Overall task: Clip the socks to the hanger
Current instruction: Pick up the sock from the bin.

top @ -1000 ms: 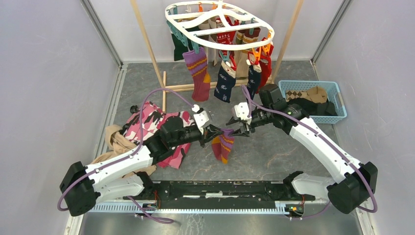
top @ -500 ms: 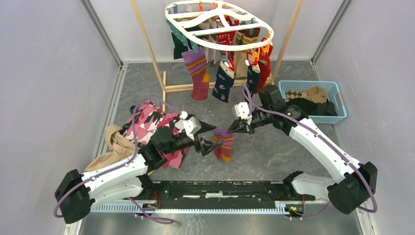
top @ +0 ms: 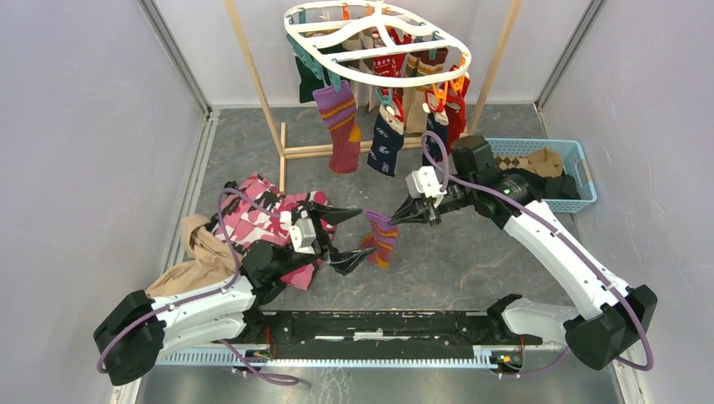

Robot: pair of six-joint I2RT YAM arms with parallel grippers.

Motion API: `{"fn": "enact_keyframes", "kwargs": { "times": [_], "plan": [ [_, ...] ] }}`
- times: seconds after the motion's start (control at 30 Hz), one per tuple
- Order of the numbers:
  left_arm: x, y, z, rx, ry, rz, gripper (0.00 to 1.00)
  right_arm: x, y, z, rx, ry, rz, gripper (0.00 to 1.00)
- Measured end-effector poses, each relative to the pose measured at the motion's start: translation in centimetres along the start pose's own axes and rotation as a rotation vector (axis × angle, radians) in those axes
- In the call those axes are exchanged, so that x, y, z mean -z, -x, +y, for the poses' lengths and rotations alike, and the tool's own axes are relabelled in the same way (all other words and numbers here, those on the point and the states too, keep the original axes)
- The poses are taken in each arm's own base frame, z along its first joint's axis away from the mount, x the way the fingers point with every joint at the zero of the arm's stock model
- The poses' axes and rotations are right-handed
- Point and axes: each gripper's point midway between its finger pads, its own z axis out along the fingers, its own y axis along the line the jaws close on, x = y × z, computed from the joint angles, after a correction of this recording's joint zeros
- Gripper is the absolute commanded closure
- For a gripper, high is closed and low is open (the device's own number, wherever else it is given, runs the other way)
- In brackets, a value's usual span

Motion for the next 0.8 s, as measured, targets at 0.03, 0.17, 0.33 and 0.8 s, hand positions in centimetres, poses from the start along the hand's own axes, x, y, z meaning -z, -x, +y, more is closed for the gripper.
{"fn": "enact_keyframes", "kwargs": {
  "times": [0.03, 0.17, 0.33, 0.8],
  "plan": [
    [-0.1, 0.3, 0.1, -0.005, 0.003, -0.014, 0.02, 0.0, 0.1, 0.1, -0.002, 0.004, -0.004, 1.00],
    [-0.5, 0.5, 0.4, -0.012, 0.011, -0.033, 0.10, 0.1, 0.7, 0.2, 0.000, 0.014, -0.016, 1.00],
    [-1.4, 0.7, 0.6, -0.023, 0.006, -0.038, 0.18, 0.2, 1.6, 0.3, 0.009, 0.023, -0.030, 1.00],
    [-3.2, 2.0, -0.6, -0.044, -0.093, -0.071, 0.78, 0.6, 2.2, 0.1, 0.025, 0.010, -0.016, 1.00]
  ]
}}
